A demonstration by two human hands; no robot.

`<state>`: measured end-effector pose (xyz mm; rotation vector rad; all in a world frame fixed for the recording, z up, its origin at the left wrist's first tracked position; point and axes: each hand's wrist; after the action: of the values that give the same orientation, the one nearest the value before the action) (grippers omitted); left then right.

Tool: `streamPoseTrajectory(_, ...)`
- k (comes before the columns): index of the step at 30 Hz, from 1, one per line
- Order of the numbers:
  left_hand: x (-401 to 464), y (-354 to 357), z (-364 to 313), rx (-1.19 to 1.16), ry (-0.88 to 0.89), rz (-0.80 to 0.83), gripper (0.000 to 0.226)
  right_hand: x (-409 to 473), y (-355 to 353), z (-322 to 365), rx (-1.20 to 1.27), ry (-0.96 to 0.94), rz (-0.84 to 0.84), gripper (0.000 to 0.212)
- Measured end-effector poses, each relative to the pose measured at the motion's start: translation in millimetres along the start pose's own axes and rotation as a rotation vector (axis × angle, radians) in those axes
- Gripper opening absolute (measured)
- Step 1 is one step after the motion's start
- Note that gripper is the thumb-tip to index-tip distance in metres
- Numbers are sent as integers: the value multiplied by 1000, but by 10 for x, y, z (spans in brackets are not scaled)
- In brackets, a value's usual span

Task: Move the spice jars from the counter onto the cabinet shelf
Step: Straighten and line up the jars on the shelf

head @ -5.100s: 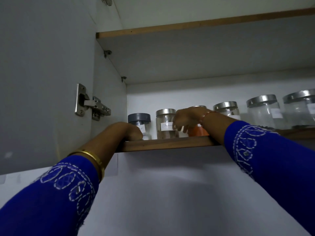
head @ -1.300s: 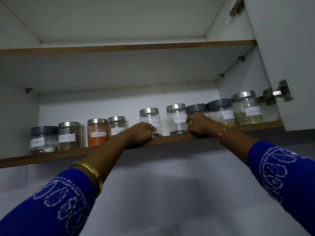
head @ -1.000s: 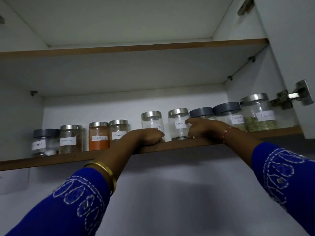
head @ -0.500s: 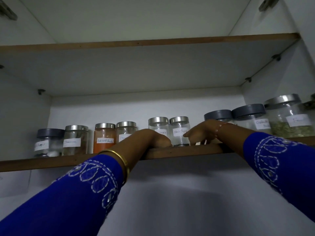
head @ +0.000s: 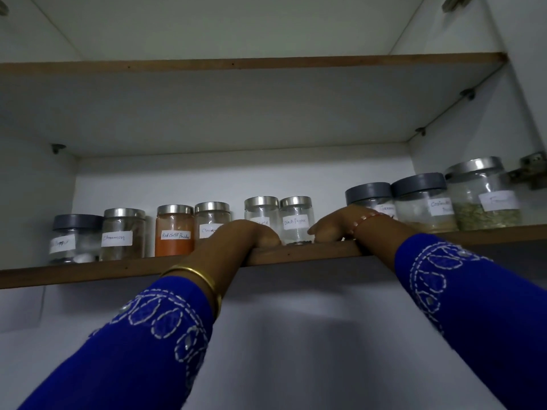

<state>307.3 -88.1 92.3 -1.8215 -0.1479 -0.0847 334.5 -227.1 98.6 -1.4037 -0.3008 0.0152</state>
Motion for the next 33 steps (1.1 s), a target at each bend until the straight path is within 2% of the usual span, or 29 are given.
streamPoseTrajectory(2,-26,24,-10,55,19,-111,44,-100,29,-8,-3,-30,-15,41)
streamPoseTrajectory(7,-203,21,11,74,50,-315,38,-457,16,-42,40,-80,-74,33)
streamPoseTrajectory(11,-419,92,58,-10,112,-419,43,-592,51,-181,70,-118,-211,30)
streamPoseTrajectory(13,-567,211,93,28,132,-502,51,-664,102,-270,67,-124,-277,29)
streamPoseTrajectory(15,-683,352,134,131,157,-615,55,-763,182,-347,67,-131,-365,34)
streamPoseTrajectory(18,-757,462,158,170,151,-733,57,-925,313,-398,13,-142,-507,56)
streamPoseTrajectory(22,-799,548,145,199,190,-850,47,-1001,399,-402,-85,-163,-643,61)
streamPoseTrajectory(26,-849,629,210,190,189,-855,41,-1048,494,-396,-119,-170,-720,52)
streamPoseTrajectory(33,-875,649,239,157,211,-834,40,-1136,593,-417,-133,-140,-702,38)
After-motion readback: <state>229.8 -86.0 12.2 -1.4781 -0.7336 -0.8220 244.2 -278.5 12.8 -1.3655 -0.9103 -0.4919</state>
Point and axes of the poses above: each hand's wrist, its own x-axis towards the middle knuckle, its own y-axis out of the palm, z = x × y, and after that the axes turned 4 degrees about -y, right-handed
